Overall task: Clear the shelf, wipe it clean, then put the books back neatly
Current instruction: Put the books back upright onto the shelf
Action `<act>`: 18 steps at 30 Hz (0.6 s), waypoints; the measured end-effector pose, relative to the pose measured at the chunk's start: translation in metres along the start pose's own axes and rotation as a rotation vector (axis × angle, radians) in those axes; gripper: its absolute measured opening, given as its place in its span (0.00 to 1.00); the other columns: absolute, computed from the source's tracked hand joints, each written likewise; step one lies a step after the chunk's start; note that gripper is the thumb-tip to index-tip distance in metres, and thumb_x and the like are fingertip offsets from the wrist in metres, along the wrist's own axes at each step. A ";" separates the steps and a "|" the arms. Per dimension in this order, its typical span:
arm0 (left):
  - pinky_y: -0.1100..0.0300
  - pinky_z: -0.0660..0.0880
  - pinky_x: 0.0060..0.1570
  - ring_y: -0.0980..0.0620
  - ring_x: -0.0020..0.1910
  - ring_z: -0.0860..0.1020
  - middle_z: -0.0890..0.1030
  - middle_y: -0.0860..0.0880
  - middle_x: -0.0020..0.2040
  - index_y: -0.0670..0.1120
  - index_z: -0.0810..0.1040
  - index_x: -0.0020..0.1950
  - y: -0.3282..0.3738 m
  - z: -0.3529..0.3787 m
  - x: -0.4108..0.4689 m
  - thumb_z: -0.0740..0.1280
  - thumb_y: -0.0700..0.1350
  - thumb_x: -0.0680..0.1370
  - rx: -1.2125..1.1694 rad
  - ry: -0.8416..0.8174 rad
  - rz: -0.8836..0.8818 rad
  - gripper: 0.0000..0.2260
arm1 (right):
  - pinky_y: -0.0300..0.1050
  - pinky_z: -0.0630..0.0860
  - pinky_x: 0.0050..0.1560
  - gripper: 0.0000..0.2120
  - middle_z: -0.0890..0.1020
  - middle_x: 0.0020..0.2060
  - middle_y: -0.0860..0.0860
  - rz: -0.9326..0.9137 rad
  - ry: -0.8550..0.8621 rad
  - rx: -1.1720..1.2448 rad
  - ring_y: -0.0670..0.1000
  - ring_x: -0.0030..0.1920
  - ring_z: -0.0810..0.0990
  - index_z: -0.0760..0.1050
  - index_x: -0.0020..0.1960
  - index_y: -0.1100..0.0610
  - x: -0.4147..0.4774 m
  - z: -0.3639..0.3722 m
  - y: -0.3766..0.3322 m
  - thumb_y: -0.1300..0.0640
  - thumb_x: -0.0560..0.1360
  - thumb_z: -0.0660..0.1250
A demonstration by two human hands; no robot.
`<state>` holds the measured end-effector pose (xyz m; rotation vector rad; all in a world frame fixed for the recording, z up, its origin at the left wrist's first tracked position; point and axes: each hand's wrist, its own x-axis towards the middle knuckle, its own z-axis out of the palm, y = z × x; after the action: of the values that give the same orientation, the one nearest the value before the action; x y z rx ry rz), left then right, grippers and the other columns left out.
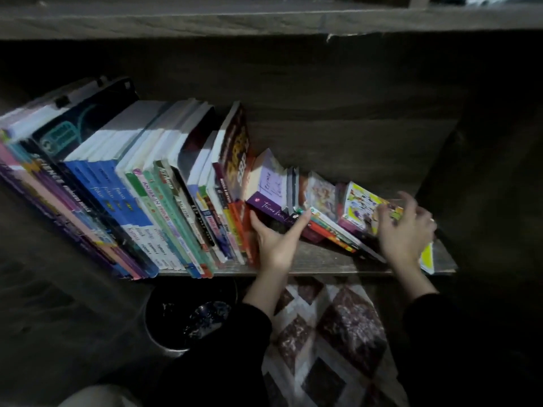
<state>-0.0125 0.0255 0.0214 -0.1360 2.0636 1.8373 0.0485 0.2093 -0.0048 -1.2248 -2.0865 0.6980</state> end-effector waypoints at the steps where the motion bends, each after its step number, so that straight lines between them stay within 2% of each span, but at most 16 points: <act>1: 0.50 0.60 0.70 0.44 0.73 0.63 0.58 0.45 0.77 0.53 0.39 0.78 0.002 0.006 0.007 0.75 0.61 0.66 -0.022 0.011 -0.024 0.55 | 0.56 0.61 0.64 0.26 0.67 0.66 0.66 0.164 -0.062 -0.054 0.65 0.66 0.64 0.63 0.73 0.51 0.021 -0.002 0.012 0.44 0.78 0.62; 3: 0.50 0.60 0.70 0.44 0.73 0.63 0.58 0.45 0.77 0.52 0.34 0.77 0.004 0.020 0.014 0.76 0.60 0.66 -0.072 0.015 -0.047 0.57 | 0.56 0.59 0.66 0.31 0.64 0.69 0.66 0.357 -0.230 -0.100 0.66 0.68 0.61 0.57 0.76 0.46 0.049 -0.005 0.033 0.38 0.77 0.59; 4: 0.52 0.60 0.70 0.45 0.73 0.63 0.58 0.45 0.77 0.50 0.32 0.76 0.004 0.027 0.015 0.76 0.58 0.66 -0.100 0.011 -0.048 0.58 | 0.56 0.59 0.67 0.32 0.65 0.69 0.66 0.367 -0.319 -0.126 0.65 0.69 0.60 0.56 0.76 0.47 0.057 -0.004 0.041 0.36 0.76 0.58; 7: 0.55 0.60 0.68 0.45 0.71 0.63 0.58 0.44 0.77 0.47 0.31 0.76 0.007 0.042 0.018 0.77 0.53 0.68 -0.174 0.053 -0.043 0.58 | 0.54 0.58 0.67 0.36 0.64 0.71 0.62 0.264 -0.444 -0.184 0.63 0.70 0.58 0.60 0.75 0.49 0.061 0.001 0.047 0.31 0.74 0.57; 9: 0.56 0.58 0.69 0.45 0.73 0.61 0.55 0.44 0.78 0.46 0.34 0.77 0.010 0.047 0.019 0.76 0.48 0.70 -0.211 0.115 -0.005 0.55 | 0.54 0.55 0.71 0.35 0.63 0.73 0.60 0.251 -0.482 -0.083 0.62 0.73 0.57 0.61 0.75 0.48 0.055 0.013 0.038 0.31 0.73 0.59; 11: 0.56 0.57 0.70 0.45 0.74 0.60 0.54 0.44 0.78 0.47 0.36 0.77 0.011 0.049 0.020 0.75 0.47 0.72 -0.206 0.163 0.014 0.52 | 0.55 0.51 0.72 0.36 0.61 0.74 0.60 0.239 -0.547 -0.024 0.61 0.74 0.54 0.59 0.75 0.45 0.043 0.028 0.026 0.30 0.73 0.58; 13: 0.61 0.58 0.66 0.46 0.74 0.60 0.57 0.45 0.77 0.48 0.39 0.78 0.015 0.046 0.021 0.74 0.47 0.72 -0.149 0.197 0.090 0.50 | 0.54 0.47 0.73 0.35 0.60 0.75 0.60 0.228 -0.567 0.008 0.61 0.75 0.51 0.57 0.76 0.44 0.033 0.041 0.015 0.30 0.74 0.55; 15: 0.69 0.56 0.59 0.48 0.73 0.61 0.60 0.45 0.76 0.47 0.43 0.78 0.024 0.038 0.022 0.74 0.47 0.72 -0.069 0.229 0.225 0.47 | 0.52 0.45 0.73 0.31 0.61 0.74 0.60 0.196 -0.570 0.050 0.60 0.75 0.53 0.57 0.77 0.47 0.024 0.048 -0.001 0.34 0.78 0.52; 17: 0.70 0.54 0.59 0.49 0.73 0.61 0.60 0.46 0.76 0.47 0.46 0.78 0.034 0.028 0.020 0.73 0.51 0.72 0.012 0.260 0.343 0.45 | 0.52 0.45 0.74 0.29 0.66 0.73 0.58 0.211 -0.597 0.159 0.59 0.74 0.59 0.62 0.75 0.50 0.012 0.065 -0.021 0.36 0.79 0.51; 18: 0.70 0.54 0.61 0.49 0.74 0.59 0.59 0.46 0.77 0.47 0.46 0.78 0.038 0.024 0.017 0.72 0.53 0.73 0.047 0.269 0.394 0.45 | 0.55 0.49 0.75 0.30 0.70 0.70 0.58 0.279 -0.646 0.282 0.59 0.72 0.65 0.68 0.72 0.51 0.002 0.071 -0.037 0.35 0.78 0.52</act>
<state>-0.0352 0.0568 0.0494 0.0435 2.4591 2.0893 -0.0247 0.1854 -0.0266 -1.2442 -2.2042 1.6348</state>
